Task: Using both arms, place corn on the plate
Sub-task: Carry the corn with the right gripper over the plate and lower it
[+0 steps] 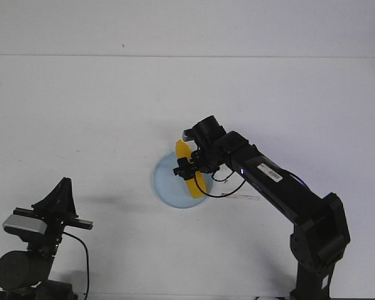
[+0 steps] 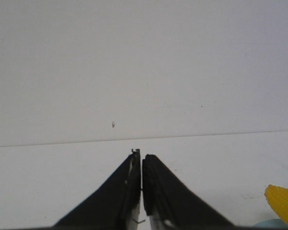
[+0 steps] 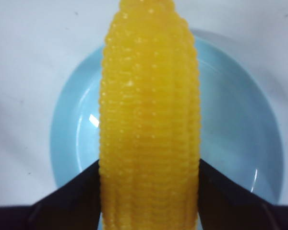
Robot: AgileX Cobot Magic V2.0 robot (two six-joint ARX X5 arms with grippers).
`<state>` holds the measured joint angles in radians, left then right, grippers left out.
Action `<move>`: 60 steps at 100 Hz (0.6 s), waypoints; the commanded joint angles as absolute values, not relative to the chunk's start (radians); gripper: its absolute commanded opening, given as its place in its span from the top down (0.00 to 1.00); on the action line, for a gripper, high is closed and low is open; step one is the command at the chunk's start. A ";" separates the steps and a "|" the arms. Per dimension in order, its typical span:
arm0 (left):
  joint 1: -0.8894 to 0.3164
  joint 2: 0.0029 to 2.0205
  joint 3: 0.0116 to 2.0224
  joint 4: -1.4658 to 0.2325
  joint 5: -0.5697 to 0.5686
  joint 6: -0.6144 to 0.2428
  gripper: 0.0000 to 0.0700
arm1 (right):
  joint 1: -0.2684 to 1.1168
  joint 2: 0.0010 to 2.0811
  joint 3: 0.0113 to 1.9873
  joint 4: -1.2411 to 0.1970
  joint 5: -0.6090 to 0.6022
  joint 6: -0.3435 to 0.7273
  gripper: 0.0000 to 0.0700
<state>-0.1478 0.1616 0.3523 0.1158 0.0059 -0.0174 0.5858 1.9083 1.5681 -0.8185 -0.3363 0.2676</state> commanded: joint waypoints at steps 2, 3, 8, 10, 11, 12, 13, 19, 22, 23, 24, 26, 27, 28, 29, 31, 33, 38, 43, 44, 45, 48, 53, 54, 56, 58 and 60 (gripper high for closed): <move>-0.148 0.159 0.358 0.128 0.007 -0.011 1.00 | 0.614 1.942 1.584 -0.808 -0.332 0.276 0.61; -0.148 0.159 0.358 0.128 0.007 -0.011 1.00 | 0.616 1.944 1.584 -0.807 -0.331 0.276 0.61; -0.148 0.159 0.358 0.128 0.007 -0.012 1.00 | 0.627 1.953 1.584 -0.806 -0.327 0.276 0.61; -0.148 0.159 0.358 0.128 0.007 -0.011 1.00 | 0.630 1.955 1.583 -0.807 -0.321 0.276 0.61; -0.148 0.159 0.358 0.128 0.007 -0.011 1.00 | 0.632 1.957 1.583 -0.807 -0.317 0.276 0.61; -0.148 0.159 0.358 0.128 0.007 -0.011 1.00 | 0.635 1.959 1.583 -0.806 -0.313 0.276 0.61; -0.148 0.159 0.358 0.128 0.007 -0.011 1.00 | 0.637 1.960 1.583 -0.806 -0.309 0.276 0.61; -0.148 0.159 0.358 0.128 0.007 -0.012 1.00 | 0.645 1.968 1.583 -0.805 -0.285 0.276 0.61; -0.148 0.159 0.358 0.128 0.007 -0.012 1.00 | 0.647 1.971 1.583 -0.807 -0.278 0.277 0.61; -0.148 0.159 0.358 0.128 0.007 -0.011 1.00 | 0.648 1.973 1.583 -0.807 -0.277 0.277 0.61; -0.148 0.159 0.358 0.128 0.007 -0.011 1.00 | 0.648 1.974 1.583 -0.807 -0.276 0.277 0.61; -0.148 0.159 0.358 0.128 0.007 -0.011 1.00 | 0.649 1.977 1.583 -0.809 -0.277 0.278 0.61; -0.148 0.159 0.358 0.128 0.007 -0.011 1.00 | 0.650 1.979 1.583 -0.809 -0.278 0.279 0.61; -0.148 0.159 0.358 0.128 0.007 -0.011 1.00 | 0.651 1.981 1.583 -0.809 -0.279 0.282 0.61; -0.148 0.159 0.358 0.128 0.007 -0.011 1.00 | 0.652 1.983 1.583 -0.809 -0.280 0.285 0.61; -0.148 0.159 0.358 0.128 0.007 -0.011 1.00 | 0.654 1.985 1.583 -0.812 -0.281 0.288 0.61; -0.148 0.159 0.358 0.128 0.007 -0.011 1.00 | 0.654 1.988 1.583 -0.815 -0.280 0.289 0.61; -0.148 0.159 0.358 0.128 0.007 -0.011 1.00 | 0.656 1.994 1.583 -0.815 -0.280 0.291 0.60; -0.148 0.159 0.358 0.128 0.007 -0.011 1.00 | 0.657 1.998 1.583 -0.817 -0.280 0.293 0.56; -0.148 0.159 0.358 0.128 0.007 -0.011 1.00 | 0.657 1.998 1.583 -0.817 -0.280 0.293 0.55; -0.148 0.159 0.358 0.128 0.007 -0.011 1.00 | 0.658 1.998 1.583 -0.817 -0.280 0.292 0.54; -0.148 0.159 0.358 0.128 0.007 -0.012 1.00 | 0.661 1.998 1.583 -0.815 -0.280 0.292 0.48; -0.148 0.159 0.358 0.128 0.007 -0.011 1.00 | 0.665 1.998 1.583 -0.810 -0.281 0.292 0.39; -0.148 0.159 0.358 0.128 0.007 -0.011 1.00 | 0.667 1.998 1.583 -0.809 -0.281 0.292 0.37; -0.148 0.159 0.358 0.128 0.007 -0.011 1.00 | 0.668 1.997 1.583 -0.807 -0.281 0.292 0.35; -0.148 0.159 0.358 0.128 0.007 -0.011 1.00 | 0.668 1.995 1.583 -0.807 -0.281 0.291 0.33; -0.148 0.159 0.358 0.128 0.007 -0.011 1.00 | 0.668 1.993 1.583 -0.807 -0.281 0.291 0.33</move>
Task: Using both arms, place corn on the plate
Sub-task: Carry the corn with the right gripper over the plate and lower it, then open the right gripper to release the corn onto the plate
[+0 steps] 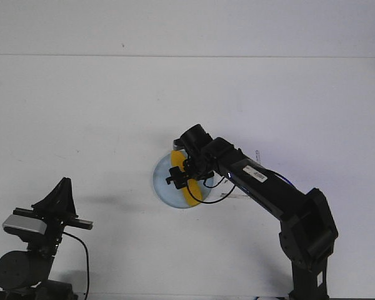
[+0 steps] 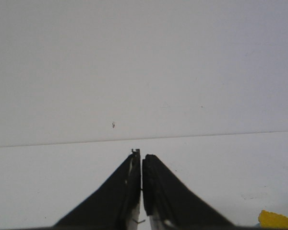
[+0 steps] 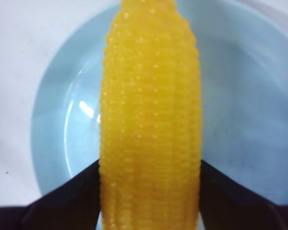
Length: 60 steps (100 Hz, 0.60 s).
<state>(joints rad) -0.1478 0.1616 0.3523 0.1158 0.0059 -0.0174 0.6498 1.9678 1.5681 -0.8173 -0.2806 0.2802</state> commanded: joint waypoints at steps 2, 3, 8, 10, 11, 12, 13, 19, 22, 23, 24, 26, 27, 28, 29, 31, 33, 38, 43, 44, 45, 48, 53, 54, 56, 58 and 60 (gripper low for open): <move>-0.148 0.159 0.358 0.128 0.007 -0.011 1.00 | 0.668 1.989 1.583 -0.808 -0.281 0.291 0.32; -0.148 0.159 0.358 0.128 0.007 -0.012 1.00 | 0.668 1.988 1.583 -0.808 -0.281 0.291 0.32; -0.148 0.159 0.358 0.128 0.007 -0.011 1.00 | 0.667 1.977 1.583 -0.807 -0.281 0.291 0.32; -0.148 0.159 0.358 0.128 0.007 -0.011 1.00 | 0.667 1.972 1.583 -0.807 -0.281 0.290 0.32; -0.148 0.159 0.358 0.128 0.007 -0.011 1.00 | 0.667 1.970 1.583 -0.807 -0.280 0.290 0.32; -0.148 0.159 0.358 0.128 0.007 -0.012 1.00 | 0.667 1.968 1.583 -0.807 -0.281 0.290 0.32; -0.148 0.159 0.358 0.128 0.007 -0.011 1.00 | 0.667 1.965 1.583 -0.806 -0.281 0.290 0.32; -0.148 0.159 0.358 0.128 0.007 -0.011 1.00 | 0.667 1.946 1.583 -0.801 -0.280 0.289 0.32; -0.148 0.159 0.358 0.128 0.007 -0.011 1.00 | 0.666 1.935 1.583 -0.800 -0.280 0.285 0.32; -0.148 0.159 0.358 0.128 0.007 -0.011 1.00 | 0.666 1.932 1.583 -0.798 -0.280 0.283 0.32; -0.148 0.159 0.358 0.128 0.007 -0.011 1.00 | 0.666 1.928 1.583 -0.797 -0.280 0.282 0.32; -0.148 0.159 0.358 0.128 0.007 -0.011 1.00 | 0.666 1.921 1.583 -0.795 -0.280 0.279 0.32; -0.148 0.159 0.358 0.128 0.007 -0.011 1.00 | 0.666 1.917 1.583 -0.793 -0.279 0.279 0.32; -0.148 0.159 0.358 0.128 0.007 -0.011 1.00 | 0.666 1.913 1.583 -0.791 -0.279 0.279 0.32; -0.148 0.159 0.358 0.128 0.007 -0.011 1.00 | 0.666 1.909 1.583 -0.788 -0.279 0.278 0.32; -0.148 0.159 0.358 0.128 0.007 -0.012 1.00 | 0.665 1.901 1.583 -0.785 -0.278 0.274 0.32; -0.148 0.159 0.358 0.128 0.007 -0.012 1.00 | 0.664 1.892 1.583 -0.780 -0.277 0.268 0.32; -0.148 0.159 0.358 0.128 0.007 -0.011 1.00 | 0.661 1.872 1.583 -0.772 -0.270 0.253 0.32; -0.148 0.159 0.358 0.128 0.007 -0.011 1.00 | 0.657 1.852 1.583 -0.770 -0.252 0.233 0.33; -0.148 0.159 0.358 0.128 0.007 -0.011 1.00 | 0.656 1.848 1.583 -0.770 -0.248 0.228 0.33; -0.148 0.159 0.358 0.128 0.007 -0.011 1.00 | 0.654 1.844 1.583 -0.770 -0.245 0.224 0.33; -0.148 0.159 0.358 0.128 0.007 -0.011 1.00 | 0.648 1.834 1.583 -0.772 -0.233 0.208 0.33; -0.148 0.159 0.358 0.128 0.007 -0.011 1.00 | 0.636 1.817 1.582 -0.774 -0.210 0.185 0.33; -0.148 0.159 0.358 0.128 0.007 -0.011 1.00 | 0.634 1.814 1.582 -0.775 -0.204 0.181 0.33; -0.148 0.159 0.358 0.128 0.007 -0.011 1.00 | 0.630 1.807 1.581 -0.775 -0.193 0.175 0.33; -0.148 0.159 0.358 0.128 0.007 -0.011 1.00 | 0.625 1.801 1.579 -0.775 -0.178 0.170 0.33; -0.148 0.159 0.358 0.128 0.007 -0.011 1.00 | 0.620 1.792 1.575 -0.774 -0.165 0.165 0.33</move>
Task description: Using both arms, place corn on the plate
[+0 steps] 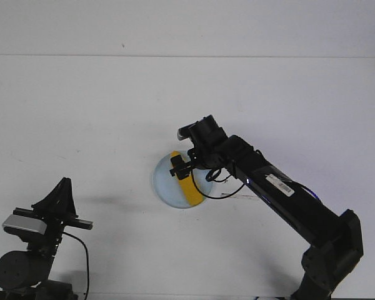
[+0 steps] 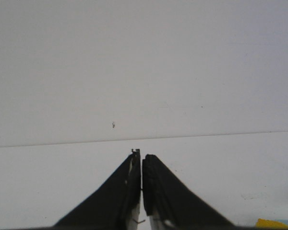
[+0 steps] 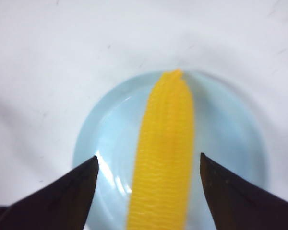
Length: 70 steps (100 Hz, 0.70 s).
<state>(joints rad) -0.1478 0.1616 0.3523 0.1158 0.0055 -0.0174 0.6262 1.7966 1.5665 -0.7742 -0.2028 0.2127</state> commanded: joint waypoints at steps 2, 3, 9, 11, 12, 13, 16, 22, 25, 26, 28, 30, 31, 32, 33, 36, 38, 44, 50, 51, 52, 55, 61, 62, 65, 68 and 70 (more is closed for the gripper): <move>-0.148 0.159 0.358 0.128 0.007 -0.011 1.00 | 0.614 1.783 1.568 -0.772 -0.150 0.160 0.33; -0.148 0.159 0.358 0.128 0.007 -0.011 1.00 | 0.611 1.777 1.564 -0.770 -0.143 0.158 0.34; -0.148 0.159 0.358 0.128 0.007 -0.012 1.00 | 0.590 1.739 1.526 -0.745 -0.102 0.150 0.38; -0.148 0.159 0.358 0.128 0.007 -0.011 1.00 | 0.583 1.724 1.509 -0.732 -0.091 0.148 0.40; -0.148 0.159 0.358 0.128 0.007 -0.012 1.00 | 0.579 1.716 1.499 -0.725 -0.085 0.147 0.42; -0.148 0.159 0.358 0.128 0.007 -0.011 1.00 | 0.575 1.708 1.490 -0.719 -0.079 0.147 0.44; -0.148 0.159 0.358 0.128 0.007 -0.011 1.00 | 0.564 1.682 1.456 -0.692 -0.066 0.143 0.50; -0.148 0.159 0.358 0.128 0.007 -0.012 1.00 | 0.535 1.623 1.378 -0.635 -0.051 0.133 0.65; -0.148 0.159 0.358 0.128 0.007 -0.011 1.00 | 0.518 1.592 1.336 -0.607 -0.051 0.128 0.71; -0.148 0.159 0.358 0.128 0.007 -0.011 1.00 | 0.511 1.581 1.321 -0.596 -0.051 0.128 0.73; -0.148 0.159 0.358 0.128 0.007 -0.011 1.00 | 0.498 1.560 1.292 -0.573 -0.052 0.126 0.76; -0.148 0.159 0.358 0.128 0.007 -0.011 1.00 | 0.484 1.539 1.263 -0.554 -0.052 0.126 0.79; -0.148 0.159 0.358 0.128 0.007 -0.011 1.00 | 0.477 1.528 1.249 -0.545 -0.052 0.126 0.80; -0.148 0.159 0.358 0.128 0.007 -0.011 1.00 | 0.470 1.517 1.234 -0.534 -0.052 0.126 0.82; -0.148 0.159 0.358 0.128 0.007 -0.011 1.00 | 0.462 1.506 1.219 -0.522 -0.052 0.126 0.83; -0.148 0.159 0.358 0.128 0.007 -0.011 1.00 | 0.438 1.474 1.174 -0.492 -0.052 0.125 0.85; -0.148 0.159 0.358 0.128 0.007 -0.011 1.00 | 0.422 1.451 1.144 -0.470 -0.052 0.126 0.86; -0.148 0.159 0.358 0.128 0.007 -0.011 1.00 | 0.371 1.383 1.057 -0.406 -0.052 0.125 0.88; -0.148 0.159 0.358 0.128 0.007 -0.011 1.00 | 0.319 1.316 0.970 -0.332 -0.052 0.110 0.90; -0.148 0.159 0.358 0.128 0.007 -0.011 1.00 | 0.311 1.305 0.955 -0.319 -0.052 0.105 0.90; -0.148 0.159 0.358 0.128 0.007 -0.011 1.00 | 0.302 1.294 0.941 -0.305 -0.052 0.100 0.91; -0.148 0.159 0.358 0.128 0.007 -0.011 1.00 | 0.277 1.261 0.897 -0.265 -0.051 0.085 0.91; -0.148 0.159 0.358 0.128 0.007 -0.011 1.00 | 0.225 1.196 0.813 -0.192 -0.052 0.066 0.91; -0.148 0.159 0.358 0.128 0.007 -0.011 1.00 | 0.217 1.185 0.799 -0.181 -0.052 0.066 0.91; -0.148 0.159 0.358 0.128 0.007 -0.011 1.00 | 0.192 1.153 0.760 -0.149 -0.052 0.066 0.92; -0.148 0.159 0.358 0.128 0.007 -0.012 1.00 | 0.169 1.119 0.723 -0.125 -0.052 0.066 0.94; -0.148 0.159 0.358 0.128 0.007 -0.011 1.00 | 0.155 1.097 0.699 -0.109 -0.052 0.066 0.96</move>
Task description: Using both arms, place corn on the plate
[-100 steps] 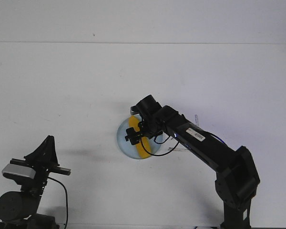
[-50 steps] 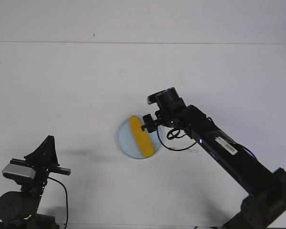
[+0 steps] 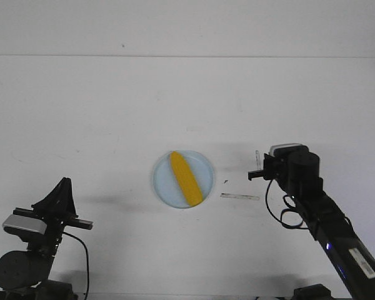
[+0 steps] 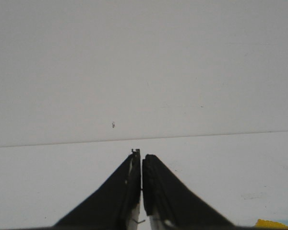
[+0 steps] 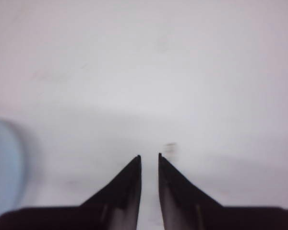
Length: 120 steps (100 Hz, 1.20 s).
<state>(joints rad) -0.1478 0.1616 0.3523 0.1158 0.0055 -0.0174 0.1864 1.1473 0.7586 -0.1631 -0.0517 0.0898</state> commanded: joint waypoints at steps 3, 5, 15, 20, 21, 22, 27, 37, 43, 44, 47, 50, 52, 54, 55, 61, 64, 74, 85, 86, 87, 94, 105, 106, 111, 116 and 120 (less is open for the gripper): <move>-0.148 0.159 0.358 0.128 0.007 -0.011 1.00 | 0.134 1.063 0.664 -0.089 -0.052 0.065 0.98; -0.148 0.159 0.358 0.128 0.007 -0.011 1.00 | 0.121 1.039 0.641 -0.073 -0.052 0.065 0.98; -0.148 0.159 0.358 0.128 0.007 -0.011 1.00 | 0.068 0.926 0.544 -0.016 -0.052 0.061 0.98; -0.148 0.159 0.358 0.128 0.007 -0.011 1.00 | 0.048 0.869 0.505 -0.004 -0.052 0.061 0.98; -0.148 0.159 0.358 0.128 0.007 -0.011 1.00 | 0.044 0.858 0.497 -0.002 -0.052 0.061 0.98; -0.148 0.159 0.358 0.128 0.007 -0.011 1.00 | 0.041 0.846 0.489 0.000 -0.052 0.062 0.98; -0.148 0.159 0.358 0.128 0.007 -0.011 1.00 | 0.028 0.784 0.454 0.000 -0.052 0.062 0.98; -0.148 0.159 0.358 0.128 0.007 -0.011 1.00 | 0.022 0.654 0.389 0.000 -0.052 0.062 0.98; -0.148 0.159 0.358 0.128 0.007 -0.011 1.00 | 0.022 0.574 0.355 -0.001 -0.052 0.062 0.98; -0.148 0.159 0.358 0.128 0.007 -0.011 1.00 | 0.022 0.561 0.350 -0.001 -0.052 0.062 0.98; -0.148 0.159 0.358 0.128 0.007 -0.011 1.00 | 0.022 0.522 0.337 -0.001 -0.052 0.062 0.98; -0.148 0.159 0.358 0.128 0.007 -0.011 1.00 | 0.022 0.483 0.327 -0.002 -0.052 0.062 0.98; -0.148 0.159 0.358 0.128 0.007 -0.011 1.00 | 0.022 0.458 0.323 -0.007 -0.052 0.062 0.98; -0.148 0.159 0.358 0.128 0.007 -0.011 1.00 | 0.022 0.434 0.321 -0.016 -0.052 0.062 0.98; -0.148 0.159 0.358 0.128 0.007 -0.011 1.00 | 0.022 0.422 0.321 -0.022 -0.052 0.062 0.98; -0.148 0.159 0.358 0.128 0.007 -0.011 1.00 | 0.022 0.358 0.321 -0.033 -0.052 0.062 0.98; -0.148 0.159 0.358 0.128 0.007 -0.012 1.00 | 0.022 0.331 0.321 -0.033 -0.052 0.062 0.98; -0.148 0.159 0.358 0.128 0.007 -0.011 1.00 | 0.022 0.248 0.321 -0.030 -0.052 0.062 0.98; -0.148 0.159 0.358 0.128 0.007 -0.011 1.00 | 0.022 0.182 0.321 -0.030 -0.052 0.062 0.98; -0.148 0.159 0.358 0.128 0.007 -0.011 1.00 | 0.022 0.177 0.321 -0.030 -0.052 0.062 0.98; -0.148 0.159 0.358 0.128 0.007 -0.011 1.00 | 0.022 0.173 0.321 -0.030 -0.052 0.062 0.98; -0.148 0.159 0.358 0.128 0.007 -0.011 1.00 | 0.022 0.147 0.321 -0.030 -0.052 0.062 0.98; -0.148 0.159 0.358 0.128 0.007 -0.011 1.00 | 0.022 0.125 0.321 -0.030 -0.052 0.062 0.98; -0.148 0.159 0.358 0.128 0.007 -0.011 1.00 | 0.022 0.124 0.321 -0.030 -0.052 0.062 0.98; -0.148 0.159 0.358 0.128 0.007 -0.011 1.00 | 0.022 0.123 0.321 -0.029 -0.052 0.062 0.98; -0.148 0.159 0.358 0.128 0.007 -0.011 1.00 | 0.022 0.124 0.321 -0.029 -0.052 0.062 0.98; -0.148 0.159 0.358 0.128 0.007 -0.012 1.00 | 0.022 0.124 0.321 -0.029 -0.052 0.062 0.98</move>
<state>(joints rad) -0.1478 0.1616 0.3523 0.1158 0.0055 -0.0174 0.0208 0.1257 0.3180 -0.0399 -0.0521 0.0738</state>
